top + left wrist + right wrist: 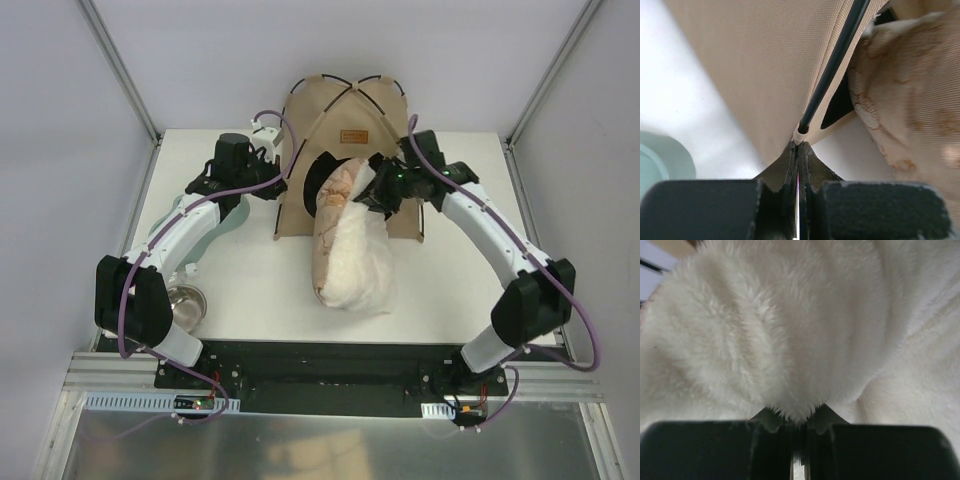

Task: Set up the pet tent

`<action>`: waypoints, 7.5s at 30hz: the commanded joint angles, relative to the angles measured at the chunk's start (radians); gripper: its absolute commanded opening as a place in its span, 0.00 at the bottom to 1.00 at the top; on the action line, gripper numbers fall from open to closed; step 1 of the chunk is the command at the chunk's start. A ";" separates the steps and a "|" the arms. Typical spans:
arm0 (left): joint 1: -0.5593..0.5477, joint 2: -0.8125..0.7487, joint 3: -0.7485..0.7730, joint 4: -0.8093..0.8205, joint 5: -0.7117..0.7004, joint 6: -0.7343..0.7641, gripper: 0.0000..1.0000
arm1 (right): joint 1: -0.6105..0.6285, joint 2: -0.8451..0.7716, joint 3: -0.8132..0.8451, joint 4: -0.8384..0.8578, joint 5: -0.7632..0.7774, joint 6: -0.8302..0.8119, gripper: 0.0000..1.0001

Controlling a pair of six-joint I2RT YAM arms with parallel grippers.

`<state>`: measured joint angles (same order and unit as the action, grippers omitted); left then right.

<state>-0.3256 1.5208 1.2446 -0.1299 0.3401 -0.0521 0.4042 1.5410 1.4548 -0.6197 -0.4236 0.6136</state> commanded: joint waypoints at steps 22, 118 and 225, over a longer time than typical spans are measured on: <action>0.005 -0.021 -0.030 0.069 0.048 -0.015 0.00 | 0.254 0.584 0.432 0.011 0.980 0.344 0.27; 0.005 -0.021 -0.033 -0.017 0.079 -0.037 0.00 | 0.389 -0.015 -0.102 0.100 0.772 -0.388 0.99; 0.307 -0.472 -0.431 -0.751 -0.501 -0.698 0.74 | 0.249 -0.188 -0.131 0.319 0.609 -0.308 0.84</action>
<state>-0.0196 1.0515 0.8642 -0.8394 -0.0463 -0.5968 0.6552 1.3487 1.2942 -0.3038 0.1864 0.2798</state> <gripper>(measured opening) 0.739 0.844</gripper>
